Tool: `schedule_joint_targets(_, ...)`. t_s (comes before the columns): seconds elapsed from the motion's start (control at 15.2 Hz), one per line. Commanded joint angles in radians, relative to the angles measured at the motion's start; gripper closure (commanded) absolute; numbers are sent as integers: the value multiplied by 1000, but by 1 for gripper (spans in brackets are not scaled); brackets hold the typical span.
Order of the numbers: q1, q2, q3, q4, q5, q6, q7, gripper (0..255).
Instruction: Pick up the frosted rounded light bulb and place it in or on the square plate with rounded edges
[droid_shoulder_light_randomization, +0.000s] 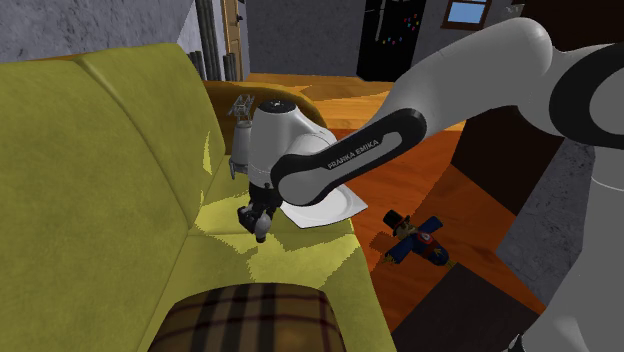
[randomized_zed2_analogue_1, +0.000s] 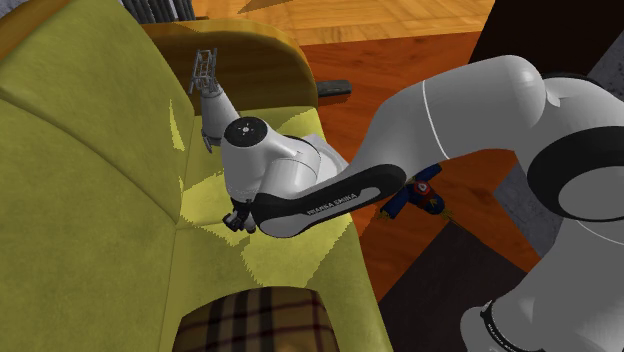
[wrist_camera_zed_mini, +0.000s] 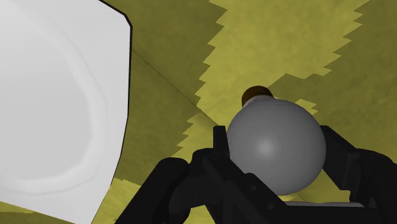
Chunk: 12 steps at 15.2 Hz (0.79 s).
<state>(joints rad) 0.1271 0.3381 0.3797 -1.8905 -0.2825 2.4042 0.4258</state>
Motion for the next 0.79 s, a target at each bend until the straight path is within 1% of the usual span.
schedule_joint_targets(0.0,0,0,0,0,0,0,0,255)
schedule_joint_targets(0.13,0,0,0,0,0,0,0,255)
schedule_joint_targets(0.73,-12,-57,18,49,44,-99,-35,255)
